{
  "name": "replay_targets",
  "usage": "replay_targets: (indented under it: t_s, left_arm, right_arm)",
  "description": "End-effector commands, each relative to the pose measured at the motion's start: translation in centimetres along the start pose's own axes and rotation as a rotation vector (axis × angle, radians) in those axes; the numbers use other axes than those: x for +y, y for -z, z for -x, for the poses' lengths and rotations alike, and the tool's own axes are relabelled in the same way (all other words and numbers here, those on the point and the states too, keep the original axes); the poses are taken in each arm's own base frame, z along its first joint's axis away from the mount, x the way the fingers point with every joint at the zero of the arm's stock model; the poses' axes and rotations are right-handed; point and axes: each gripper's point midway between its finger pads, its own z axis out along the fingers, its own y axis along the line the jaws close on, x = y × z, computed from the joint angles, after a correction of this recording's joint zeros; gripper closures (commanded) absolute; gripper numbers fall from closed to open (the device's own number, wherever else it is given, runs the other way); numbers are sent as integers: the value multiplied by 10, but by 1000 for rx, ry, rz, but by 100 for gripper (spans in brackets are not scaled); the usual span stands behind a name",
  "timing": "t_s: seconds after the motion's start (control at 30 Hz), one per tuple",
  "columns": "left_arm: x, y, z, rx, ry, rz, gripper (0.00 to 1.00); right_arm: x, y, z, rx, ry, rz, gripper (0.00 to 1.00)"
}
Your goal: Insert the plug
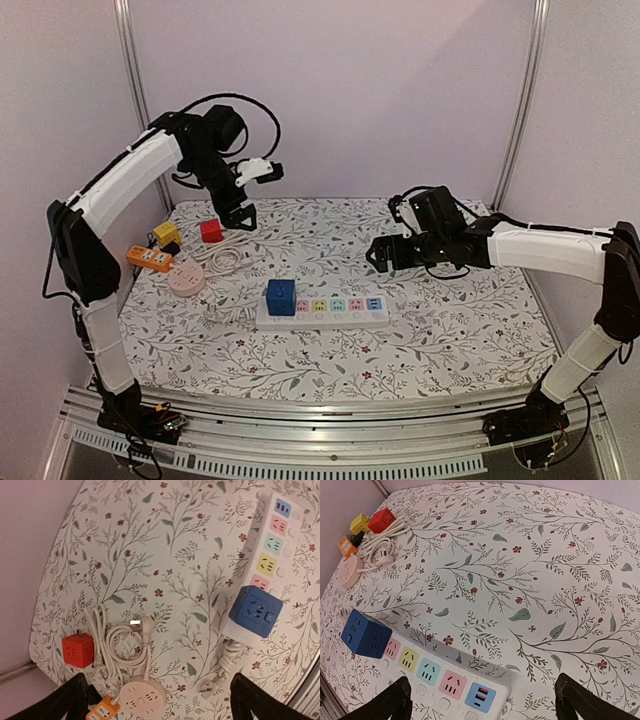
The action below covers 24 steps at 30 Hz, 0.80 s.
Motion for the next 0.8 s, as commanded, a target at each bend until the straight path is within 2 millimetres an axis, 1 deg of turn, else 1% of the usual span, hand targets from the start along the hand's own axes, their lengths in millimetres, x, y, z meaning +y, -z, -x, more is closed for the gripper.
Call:
replay_targets:
  t_s: [0.0,0.1,0.13,0.2,0.3,0.33,0.4,0.47,0.57,0.63,0.7,0.73,0.77]
  left_arm:
    - [101,13,-84,97,308,211,4]
    - [132,2,-117,101,326,215,3]
    - [138,-6,-124,98,314,194,2]
    - [159,-21,-147,118,324,198,1]
    - [188,-45,-166,120,341,206,1]
    - [196,-52,-167,103,329,202,1]
    - [203,-70,-168,79,300,175,1]
    - [201,-90,-165,53,257,123,0]
    - [192,-122,-164,19,199,34,1]
    - [193,-140,-166,16,191,11,1]
    - [202,-153,-168,17,195,21,1]
    - [203,-164,-172,29,212,19,0]
    - [211,-168,-171,23,223,39,0]
  right_arm:
    - [-1,8,2,-11,0,-8,2]
    - [1,9,2,-9,6,-1,2]
    - [1,10,3,-9,7,1,2]
    - [2,12,3,-8,6,3,2]
    - [3,18,5,-18,1,4,2]
    - [5,20,6,-19,0,5,2]
    - [9,25,11,-36,-1,10,2]
    - [14,27,13,-40,6,8,2]
    - [22,30,14,-39,22,0,2]
    - [28,31,13,-28,37,-9,2]
    - [32,31,11,-16,53,-17,2]
    - [34,30,10,-11,60,-19,2]
    - [36,30,10,-10,63,-17,1]
